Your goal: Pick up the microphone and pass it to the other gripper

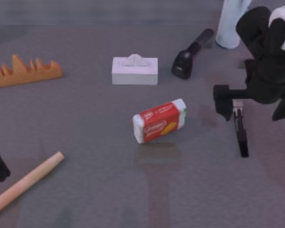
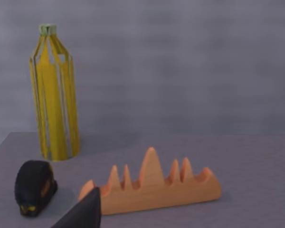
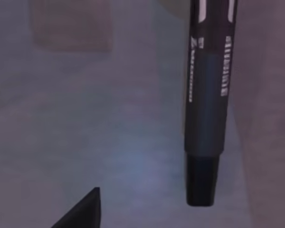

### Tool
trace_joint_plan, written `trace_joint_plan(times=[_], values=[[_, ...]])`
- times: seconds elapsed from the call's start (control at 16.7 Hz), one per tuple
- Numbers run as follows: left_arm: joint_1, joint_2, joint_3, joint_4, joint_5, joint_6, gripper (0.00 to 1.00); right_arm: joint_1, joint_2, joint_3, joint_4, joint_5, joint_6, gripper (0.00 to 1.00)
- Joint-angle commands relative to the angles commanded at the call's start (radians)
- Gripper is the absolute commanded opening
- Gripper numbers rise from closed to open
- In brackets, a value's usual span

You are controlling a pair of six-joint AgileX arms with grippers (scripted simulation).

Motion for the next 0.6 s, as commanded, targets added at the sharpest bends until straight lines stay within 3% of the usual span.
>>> trace_joint_plan(times=[0.6], values=[[0.000,0.000,0.000,0.000,0.000,0.000,1.00,0.001,0.054,0.007,0.028,0.000,0.002,1.00]])
